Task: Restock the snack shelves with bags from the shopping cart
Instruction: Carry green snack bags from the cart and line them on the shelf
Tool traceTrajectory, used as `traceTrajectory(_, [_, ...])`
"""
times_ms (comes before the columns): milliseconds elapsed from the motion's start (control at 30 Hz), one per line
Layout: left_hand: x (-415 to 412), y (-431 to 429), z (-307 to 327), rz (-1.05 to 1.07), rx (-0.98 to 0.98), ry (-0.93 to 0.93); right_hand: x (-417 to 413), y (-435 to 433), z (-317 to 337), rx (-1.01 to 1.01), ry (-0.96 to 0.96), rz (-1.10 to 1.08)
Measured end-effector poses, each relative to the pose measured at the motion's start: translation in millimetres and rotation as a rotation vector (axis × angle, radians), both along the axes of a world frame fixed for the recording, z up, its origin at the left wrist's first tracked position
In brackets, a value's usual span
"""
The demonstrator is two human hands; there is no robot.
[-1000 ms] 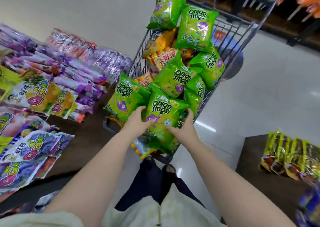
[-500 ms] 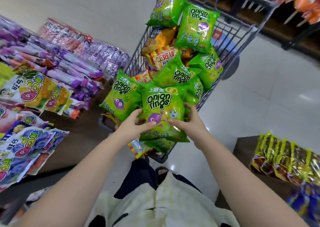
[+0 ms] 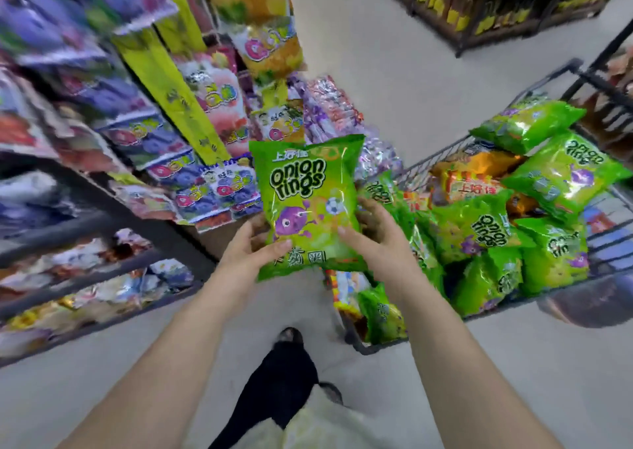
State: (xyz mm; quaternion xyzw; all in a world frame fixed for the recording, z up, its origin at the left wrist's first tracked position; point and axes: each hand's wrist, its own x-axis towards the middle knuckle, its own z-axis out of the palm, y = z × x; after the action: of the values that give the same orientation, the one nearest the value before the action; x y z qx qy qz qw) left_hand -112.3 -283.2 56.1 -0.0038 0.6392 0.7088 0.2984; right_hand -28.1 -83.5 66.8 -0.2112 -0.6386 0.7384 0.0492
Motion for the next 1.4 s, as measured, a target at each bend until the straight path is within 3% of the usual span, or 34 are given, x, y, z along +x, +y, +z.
traceTrajectory(167, [20.6, -116.1, 29.3, 0.340, 0.001, 0.040, -48.1, -92.9, 18.6, 0.098, 0.050, 0.395])
traceTrajectory(400, [58.7, -285.6, 66.0, 0.746, -0.028, 0.149, -88.3, -276.7, 53.9, 0.078, 0.150, 0.680])
traceTrajectory(633, [77.9, -480.2, 141.4, 0.938, -0.139, 0.355, -107.8, -487.5, 133.4, 0.038, 0.389, 0.845])
traceTrajectory(1000, [34.6, -718.7, 282.4, 1.001, -0.359, 0.677, -155.8, -747.5, 265.5, 0.009, 0.647, 0.772])
traceTrajectory(1133, [-6.8, -762.0, 330.6, 0.966, -0.381, 0.767, -186.4, -788.2, 314.8, 0.031, 0.732, 0.712])
traceTrajectory(1400, [-111.8, -808.2, 430.7, 0.890, -0.248, 0.940, -273.2, -814.7, 426.0, 0.196, 1.000, 0.554])
